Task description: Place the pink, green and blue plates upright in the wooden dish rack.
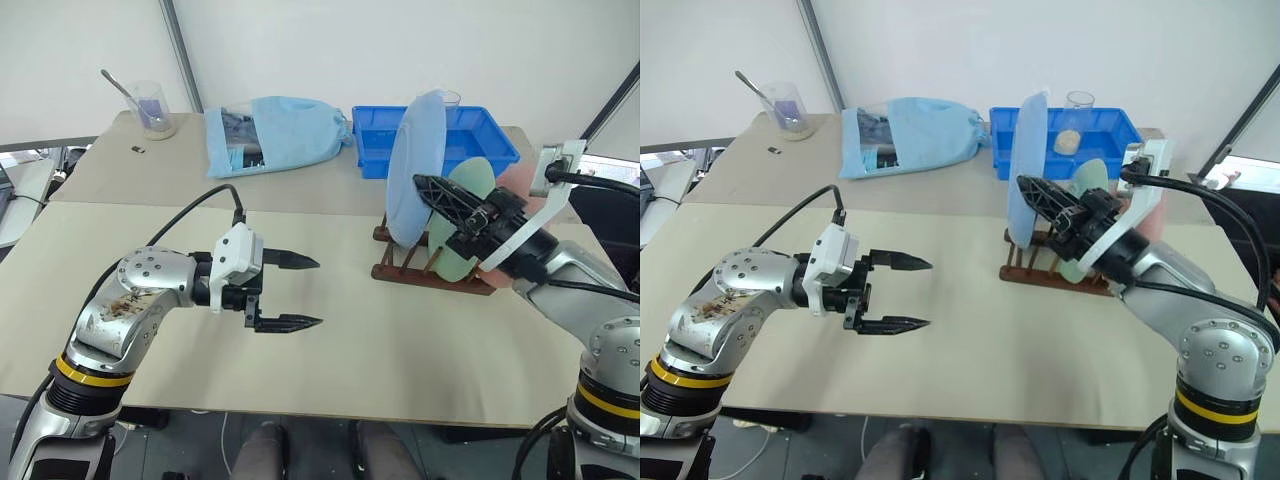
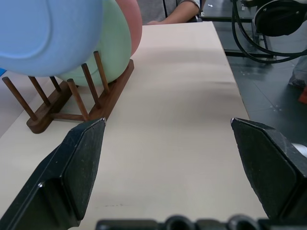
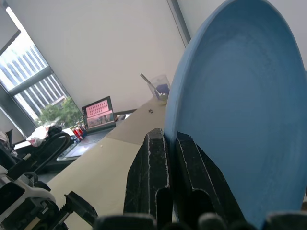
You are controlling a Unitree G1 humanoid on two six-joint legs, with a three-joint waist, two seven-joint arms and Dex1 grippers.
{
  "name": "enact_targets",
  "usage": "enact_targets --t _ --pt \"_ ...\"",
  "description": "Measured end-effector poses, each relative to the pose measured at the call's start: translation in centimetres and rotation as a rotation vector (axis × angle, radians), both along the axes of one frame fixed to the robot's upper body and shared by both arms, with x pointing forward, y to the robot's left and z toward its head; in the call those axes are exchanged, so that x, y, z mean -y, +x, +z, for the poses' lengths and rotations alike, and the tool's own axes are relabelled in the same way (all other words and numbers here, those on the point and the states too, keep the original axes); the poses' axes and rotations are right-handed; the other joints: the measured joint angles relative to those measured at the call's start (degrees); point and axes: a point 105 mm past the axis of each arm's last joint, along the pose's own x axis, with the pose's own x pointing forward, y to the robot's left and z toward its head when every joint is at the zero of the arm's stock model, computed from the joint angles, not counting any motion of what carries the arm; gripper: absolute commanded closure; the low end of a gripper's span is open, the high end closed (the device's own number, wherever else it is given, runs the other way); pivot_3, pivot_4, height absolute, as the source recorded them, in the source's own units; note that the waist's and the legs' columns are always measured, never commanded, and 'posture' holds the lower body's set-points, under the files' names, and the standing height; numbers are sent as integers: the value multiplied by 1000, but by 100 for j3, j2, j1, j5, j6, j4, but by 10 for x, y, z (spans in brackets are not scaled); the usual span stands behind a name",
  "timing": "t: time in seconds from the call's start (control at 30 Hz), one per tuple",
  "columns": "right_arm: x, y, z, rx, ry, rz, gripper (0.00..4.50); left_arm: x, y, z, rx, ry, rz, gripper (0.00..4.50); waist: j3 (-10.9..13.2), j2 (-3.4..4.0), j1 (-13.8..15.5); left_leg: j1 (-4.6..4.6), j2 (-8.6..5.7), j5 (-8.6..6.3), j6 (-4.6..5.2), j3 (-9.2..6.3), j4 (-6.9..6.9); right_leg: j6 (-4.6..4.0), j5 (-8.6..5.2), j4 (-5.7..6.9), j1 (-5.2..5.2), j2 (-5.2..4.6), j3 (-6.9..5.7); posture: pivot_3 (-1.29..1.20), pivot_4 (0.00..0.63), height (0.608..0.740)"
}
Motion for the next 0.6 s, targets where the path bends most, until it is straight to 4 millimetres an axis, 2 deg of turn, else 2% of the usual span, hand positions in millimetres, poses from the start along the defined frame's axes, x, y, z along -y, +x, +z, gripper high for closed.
enact_targets --t 0.27,0.6 --pt "-1 5 -8 -19 -63 -24 4420 0 0 0 3 1 1 0 0 0 0 -1 0 0 0 0 0 1 -1 -1 -1 1 -1 0 150 740" --pt "13 22 -19 -84 -66 -69 4420 0 0 -1 5 0 7 0 0 0 4 -1 0 0 0 1 0 0 -1 -2 -1 0 0 0 150 740"
